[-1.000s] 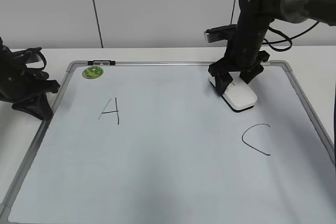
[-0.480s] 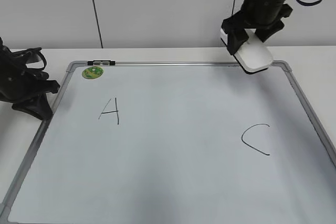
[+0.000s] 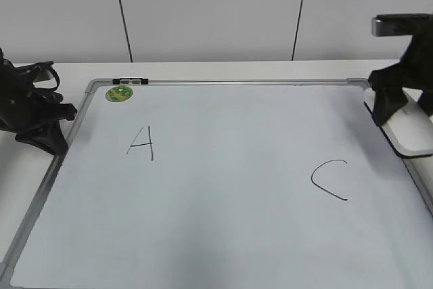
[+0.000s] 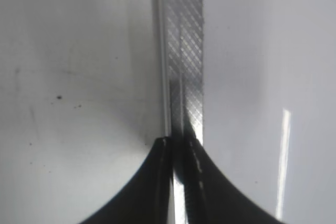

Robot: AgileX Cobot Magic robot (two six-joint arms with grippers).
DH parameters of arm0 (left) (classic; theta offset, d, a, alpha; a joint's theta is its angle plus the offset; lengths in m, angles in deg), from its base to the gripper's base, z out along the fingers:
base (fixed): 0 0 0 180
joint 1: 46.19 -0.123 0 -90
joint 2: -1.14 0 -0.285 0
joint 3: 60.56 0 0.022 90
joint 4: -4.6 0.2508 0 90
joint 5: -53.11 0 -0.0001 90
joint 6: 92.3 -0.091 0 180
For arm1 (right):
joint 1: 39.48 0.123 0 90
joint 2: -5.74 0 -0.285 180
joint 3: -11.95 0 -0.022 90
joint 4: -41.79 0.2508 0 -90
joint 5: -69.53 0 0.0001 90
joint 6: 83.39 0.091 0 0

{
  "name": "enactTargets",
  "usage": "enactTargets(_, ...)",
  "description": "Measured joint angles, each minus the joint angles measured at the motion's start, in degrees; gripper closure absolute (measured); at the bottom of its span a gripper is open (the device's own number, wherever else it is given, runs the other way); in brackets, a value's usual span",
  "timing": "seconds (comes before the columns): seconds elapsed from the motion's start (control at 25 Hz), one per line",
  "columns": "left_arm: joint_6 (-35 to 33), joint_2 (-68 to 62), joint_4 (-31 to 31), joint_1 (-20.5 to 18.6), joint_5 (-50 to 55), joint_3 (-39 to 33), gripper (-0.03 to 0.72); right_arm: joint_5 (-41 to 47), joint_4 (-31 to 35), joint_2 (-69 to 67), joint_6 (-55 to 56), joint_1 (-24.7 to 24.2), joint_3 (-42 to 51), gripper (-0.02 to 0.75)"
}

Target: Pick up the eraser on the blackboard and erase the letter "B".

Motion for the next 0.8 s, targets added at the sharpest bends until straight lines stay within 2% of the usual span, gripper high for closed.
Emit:
enactTargets(0.24, 0.0, 0.0, 0.0, 0.0, 0.0, 0.0, 0.658, -8.4, 1.3, 0.6, 0.0, -2.7, 7.7, 0.197)
enactTargets(0.8, 0.0, 0.0, -0.1, 0.0, 0.1, 0.0, 0.658, -14.6, 1.5, -7.3, 0.7, -3.1, 7.8, 0.197)
